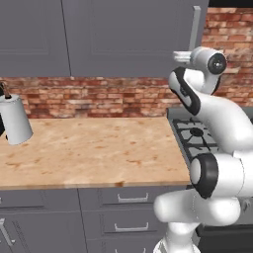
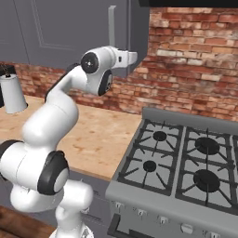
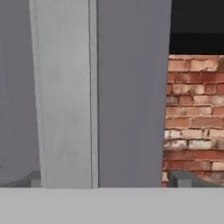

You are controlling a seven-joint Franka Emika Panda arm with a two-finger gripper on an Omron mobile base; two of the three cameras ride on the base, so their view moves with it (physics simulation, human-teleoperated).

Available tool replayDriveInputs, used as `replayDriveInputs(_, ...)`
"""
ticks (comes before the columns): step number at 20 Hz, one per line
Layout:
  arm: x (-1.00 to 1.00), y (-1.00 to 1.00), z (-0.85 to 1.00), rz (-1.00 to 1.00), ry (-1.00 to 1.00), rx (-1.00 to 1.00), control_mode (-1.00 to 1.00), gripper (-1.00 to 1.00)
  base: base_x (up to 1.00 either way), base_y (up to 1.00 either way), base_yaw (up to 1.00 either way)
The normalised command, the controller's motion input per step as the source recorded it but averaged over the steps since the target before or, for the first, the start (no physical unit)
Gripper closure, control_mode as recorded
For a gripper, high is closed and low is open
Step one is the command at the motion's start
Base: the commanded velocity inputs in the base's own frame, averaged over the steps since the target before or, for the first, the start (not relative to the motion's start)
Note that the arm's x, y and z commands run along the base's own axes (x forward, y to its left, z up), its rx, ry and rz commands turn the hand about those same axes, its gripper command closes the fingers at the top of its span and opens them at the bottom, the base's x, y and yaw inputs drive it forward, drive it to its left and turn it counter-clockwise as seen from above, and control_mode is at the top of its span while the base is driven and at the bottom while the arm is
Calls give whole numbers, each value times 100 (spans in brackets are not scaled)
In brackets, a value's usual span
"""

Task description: Pick the mug and place it in the sink. Pick the bowl and place it in the open cabinet and then close the cabinet.

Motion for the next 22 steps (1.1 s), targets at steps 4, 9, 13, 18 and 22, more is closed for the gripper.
replayDriveInputs(4, 79, -10, -6, 0, 1, -23, -100, -100, 0, 0, 0)
replayDriveInputs(9, 94, -13, -13, 0, 15, -22, -100, -100, 0, 0, 0)
replayDriveInputs(13, 100, -12, -51, 0, 37, -22, -100, -100, 0, 0, 0)
replayDriveInputs(18, 67, -10, -35, 0, 25, -14, -100, -100, 0, 0, 0)
replayDriveInputs(22, -81, 0, -1, -2, -3, 0, -100, -100, 0, 0, 0)
